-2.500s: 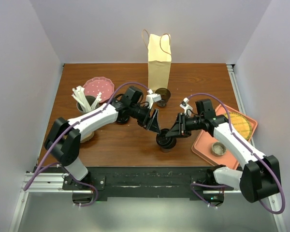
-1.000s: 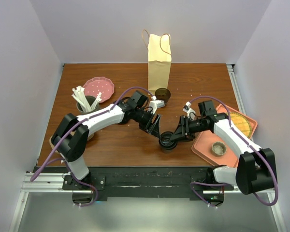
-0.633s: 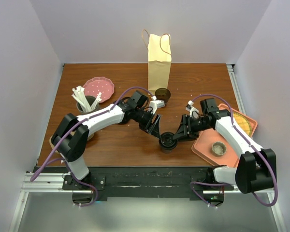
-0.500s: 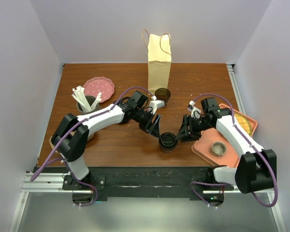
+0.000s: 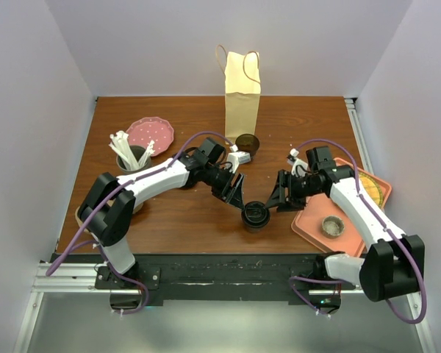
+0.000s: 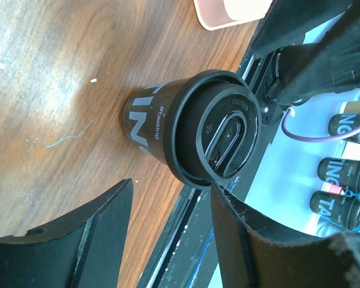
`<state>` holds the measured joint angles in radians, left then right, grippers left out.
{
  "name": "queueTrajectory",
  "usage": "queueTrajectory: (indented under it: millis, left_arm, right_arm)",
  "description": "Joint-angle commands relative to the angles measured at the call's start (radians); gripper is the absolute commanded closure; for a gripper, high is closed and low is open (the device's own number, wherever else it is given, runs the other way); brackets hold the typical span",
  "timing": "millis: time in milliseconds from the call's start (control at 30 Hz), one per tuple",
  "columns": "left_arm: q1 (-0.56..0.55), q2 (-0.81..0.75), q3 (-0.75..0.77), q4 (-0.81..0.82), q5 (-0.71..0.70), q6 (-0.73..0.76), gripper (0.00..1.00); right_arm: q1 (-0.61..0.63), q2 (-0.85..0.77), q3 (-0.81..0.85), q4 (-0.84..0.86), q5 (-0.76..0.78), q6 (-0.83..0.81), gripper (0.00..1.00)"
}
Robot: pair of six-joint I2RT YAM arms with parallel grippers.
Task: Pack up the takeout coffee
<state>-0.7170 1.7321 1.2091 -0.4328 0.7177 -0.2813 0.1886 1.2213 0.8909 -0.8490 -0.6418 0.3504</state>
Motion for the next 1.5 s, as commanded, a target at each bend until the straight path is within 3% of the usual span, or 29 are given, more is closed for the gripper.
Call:
queueTrajectory:
  millis: [0, 633, 900, 1033, 1133, 1367, 1467]
  left_arm:
    - [-0.007, -0.022, 0.004, 0.045, 0.011, -0.032, 0.42]
    - [-0.009, -0.011, -0.033, 0.049, -0.024, -0.055, 0.47]
    - [-0.007, -0.029, -0.04, 0.04, -0.064, -0.059, 0.49]
    - [-0.004, -0.046, -0.007, -0.01, -0.18, -0.059, 0.5]
    - [0.019, -0.072, 0.006, -0.029, -0.265, -0.093, 0.49]
    - [0.189, -0.154, -0.085, 0.022, -0.256, -0.145, 0.47]
    - [0.208, -0.184, -0.066, 0.006, -0.256, -0.119, 0.42]
  right_arm:
    - [0.025, -0.037, -0.024, 0.091, 0.016, 0.047, 0.36]
    - [0.189, 0.02, -0.093, 0.214, 0.108, 0.168, 0.33]
    - [0.196, 0.027, -0.084, 0.24, 0.142, 0.199, 0.39]
    - [0.206, 0.03, -0.087, 0.248, 0.159, 0.216, 0.43]
    - [0.21, 0.024, -0.09, 0.257, 0.166, 0.229, 0.45]
    - [0.219, 0.046, -0.078, 0.333, 0.2, 0.268, 0.46]
    - [0.222, 0.085, -0.06, 0.389, 0.202, 0.28, 0.47]
